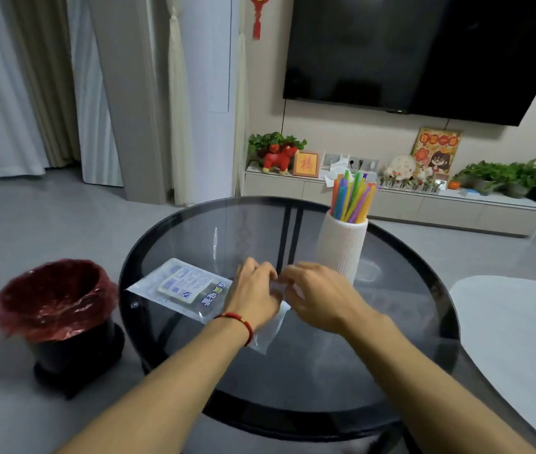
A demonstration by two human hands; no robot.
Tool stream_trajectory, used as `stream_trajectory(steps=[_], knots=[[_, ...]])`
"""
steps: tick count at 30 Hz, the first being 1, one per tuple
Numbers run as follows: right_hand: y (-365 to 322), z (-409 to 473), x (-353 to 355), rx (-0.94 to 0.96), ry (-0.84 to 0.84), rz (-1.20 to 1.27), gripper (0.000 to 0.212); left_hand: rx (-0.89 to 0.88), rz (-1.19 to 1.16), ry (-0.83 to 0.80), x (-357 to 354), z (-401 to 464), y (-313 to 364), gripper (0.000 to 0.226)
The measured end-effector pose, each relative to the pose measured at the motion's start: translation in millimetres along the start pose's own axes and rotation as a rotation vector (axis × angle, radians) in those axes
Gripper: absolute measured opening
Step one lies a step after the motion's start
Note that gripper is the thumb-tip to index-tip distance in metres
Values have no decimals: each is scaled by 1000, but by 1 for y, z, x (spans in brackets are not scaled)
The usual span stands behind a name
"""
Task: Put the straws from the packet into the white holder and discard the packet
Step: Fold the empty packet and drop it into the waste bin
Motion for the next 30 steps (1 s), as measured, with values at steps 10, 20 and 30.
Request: stream_trajectory(steps=[10,20,30], knots=[[-22,-19,-96,-505,-179,171,56,292,459,-276,30,-52,-94,43],[-127,6,-140,-760,-160,1098,25,851,-685,105,127,-98,-186,34],[-212,41,-165,-464,-254,945,39,1037,-1043,539,212,-136,-294,18]])
Point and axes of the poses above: each hand's wrist, its own z-axis towards the middle knuckle, its own x-axis out of the back of the hand, y = z × x, the point moved 8 cm from there along z, towards the middle knuckle, and after that the axes turned 11 degrees about y, right-handed, at the moved point
